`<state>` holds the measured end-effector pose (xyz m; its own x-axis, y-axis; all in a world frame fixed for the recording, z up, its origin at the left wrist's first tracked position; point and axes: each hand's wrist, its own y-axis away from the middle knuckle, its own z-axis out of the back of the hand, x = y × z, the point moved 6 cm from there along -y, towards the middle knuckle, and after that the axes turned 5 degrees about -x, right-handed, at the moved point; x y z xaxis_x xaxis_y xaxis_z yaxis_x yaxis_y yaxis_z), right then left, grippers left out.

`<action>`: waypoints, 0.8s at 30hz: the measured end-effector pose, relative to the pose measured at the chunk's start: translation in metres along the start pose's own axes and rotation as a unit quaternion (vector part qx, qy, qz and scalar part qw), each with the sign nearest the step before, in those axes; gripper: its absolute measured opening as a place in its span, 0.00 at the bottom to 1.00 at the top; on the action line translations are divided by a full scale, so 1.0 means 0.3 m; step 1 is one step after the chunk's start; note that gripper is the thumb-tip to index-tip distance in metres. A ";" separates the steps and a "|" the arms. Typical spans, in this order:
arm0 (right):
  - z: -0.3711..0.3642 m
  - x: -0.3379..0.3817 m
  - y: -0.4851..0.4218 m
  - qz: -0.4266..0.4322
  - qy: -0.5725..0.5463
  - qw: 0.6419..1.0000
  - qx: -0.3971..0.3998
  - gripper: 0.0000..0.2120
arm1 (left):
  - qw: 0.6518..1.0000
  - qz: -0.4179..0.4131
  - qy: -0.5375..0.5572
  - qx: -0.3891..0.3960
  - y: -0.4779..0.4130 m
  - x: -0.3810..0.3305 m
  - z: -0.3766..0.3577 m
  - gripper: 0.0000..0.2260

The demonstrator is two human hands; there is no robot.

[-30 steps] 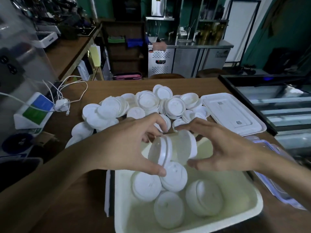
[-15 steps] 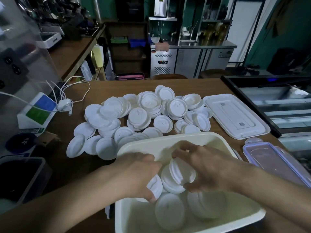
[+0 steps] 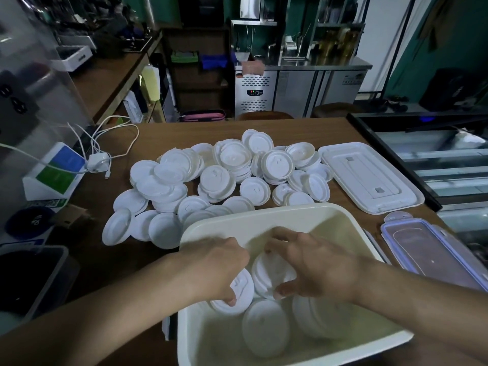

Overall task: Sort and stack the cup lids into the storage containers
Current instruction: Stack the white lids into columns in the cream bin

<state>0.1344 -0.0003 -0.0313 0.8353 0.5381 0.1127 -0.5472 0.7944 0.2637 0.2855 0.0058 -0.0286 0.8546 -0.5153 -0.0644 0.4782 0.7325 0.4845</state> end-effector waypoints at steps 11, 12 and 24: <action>-0.024 -0.017 -0.014 -0.010 0.028 0.999 0.016 0.28 | 0.999 -0.032 -0.012 -0.025 -0.018 0.000 -0.010 0.23; -0.023 -0.018 -0.015 -0.011 0.026 0.999 0.017 0.28 | 0.999 -0.033 -0.011 -0.021 -0.017 0.001 -0.014 0.23; -0.030 -0.013 -0.027 0.006 0.057 0.998 0.036 0.29 | 0.998 -0.036 -0.046 -0.009 -0.014 -0.019 -0.020 0.18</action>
<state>0.1350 -0.0064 -0.0424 0.8152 0.5791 0.0080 -0.5484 0.7674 0.3322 0.2797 0.0083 -0.0355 0.7965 -0.6044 -0.0174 0.5414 0.7000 0.4657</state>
